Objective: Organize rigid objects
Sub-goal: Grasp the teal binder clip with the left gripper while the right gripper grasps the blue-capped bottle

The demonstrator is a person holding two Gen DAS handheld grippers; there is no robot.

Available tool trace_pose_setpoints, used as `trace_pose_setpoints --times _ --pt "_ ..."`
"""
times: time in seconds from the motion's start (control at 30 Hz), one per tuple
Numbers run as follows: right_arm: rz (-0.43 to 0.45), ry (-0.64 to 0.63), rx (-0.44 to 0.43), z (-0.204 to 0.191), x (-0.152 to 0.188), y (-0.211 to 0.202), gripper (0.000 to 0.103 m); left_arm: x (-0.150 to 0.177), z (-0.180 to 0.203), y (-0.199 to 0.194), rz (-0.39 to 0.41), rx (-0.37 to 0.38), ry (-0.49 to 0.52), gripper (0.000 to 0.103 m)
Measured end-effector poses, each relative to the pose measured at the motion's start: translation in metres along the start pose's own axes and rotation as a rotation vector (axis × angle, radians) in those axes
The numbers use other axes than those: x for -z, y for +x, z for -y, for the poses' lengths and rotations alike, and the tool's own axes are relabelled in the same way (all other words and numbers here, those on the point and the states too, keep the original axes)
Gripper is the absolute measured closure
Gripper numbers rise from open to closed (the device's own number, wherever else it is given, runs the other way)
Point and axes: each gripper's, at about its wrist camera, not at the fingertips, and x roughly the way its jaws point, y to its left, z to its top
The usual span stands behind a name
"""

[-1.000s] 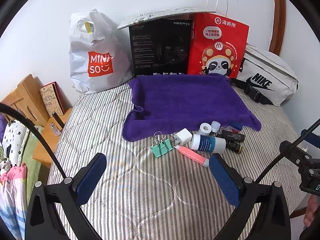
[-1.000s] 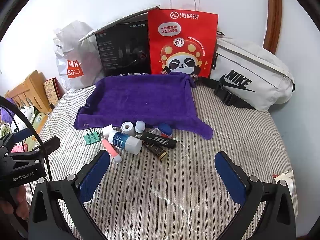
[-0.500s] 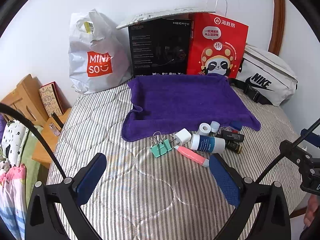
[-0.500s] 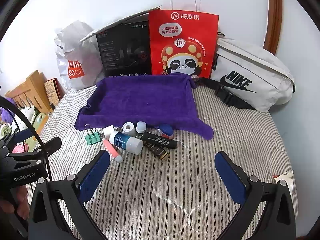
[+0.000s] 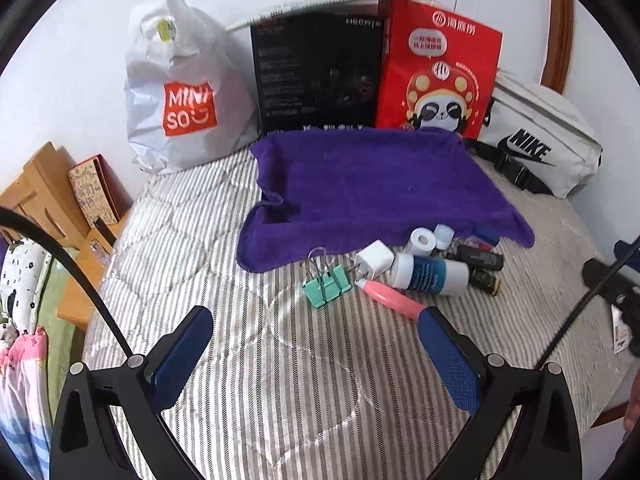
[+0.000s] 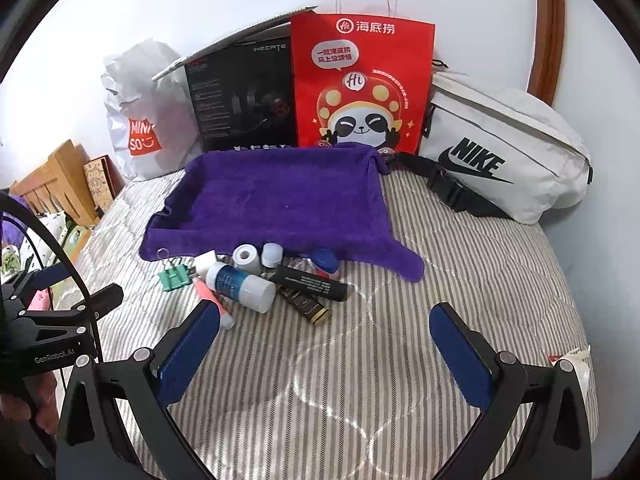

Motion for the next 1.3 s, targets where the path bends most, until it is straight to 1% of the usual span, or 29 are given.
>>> trace_pose_setpoints --times 0.07,0.13,0.3,0.47,0.57,0.63,0.8,0.93,1.1,1.2,1.3 --pt "0.004 0.000 0.000 0.002 0.002 0.005 0.000 0.002 -0.002 0.014 -0.016 0.006 0.004 0.000" --pt "-0.001 0.003 -0.004 0.005 0.005 0.010 0.000 0.004 -0.003 0.031 -0.041 -0.010 -0.001 0.000" --pt "-0.036 0.004 -0.011 0.010 0.013 0.025 0.000 0.000 -0.010 0.071 -0.094 -0.005 -0.080 0.000" --pt "-0.063 -0.012 0.003 0.014 0.021 0.037 0.000 -0.006 -0.014 0.108 -0.145 -0.053 -0.117 0.000" --pt "-0.079 -0.010 0.005 0.019 0.024 0.045 0.000 -0.007 -0.015 0.123 -0.166 -0.067 -0.127 0.000" --pt "-0.090 -0.004 0.003 0.023 0.026 0.050 0.000 -0.008 -0.017 0.125 -0.159 -0.049 -0.147 0.000" --pt "-0.115 0.010 -0.001 0.028 0.026 0.064 0.000 -0.013 -0.014 0.134 -0.178 -0.070 -0.174 0.000" --pt "-0.132 0.007 -0.014 0.026 0.025 0.077 0.000 -0.012 -0.013 0.138 -0.172 -0.084 -0.157 0.000" --pt "-0.143 -0.005 -0.033 0.022 0.028 0.084 0.000 0.002 -0.034 0.126 -0.162 -0.101 -0.156 0.000" --pt "-0.145 -0.005 -0.041 0.021 0.029 0.088 0.000 0.007 -0.043 0.124 -0.151 -0.079 -0.178 0.000" --pt "-0.144 -0.004 -0.051 0.021 0.027 0.091 0.000 0.008 -0.037 0.125 -0.128 -0.063 -0.128 0.001"
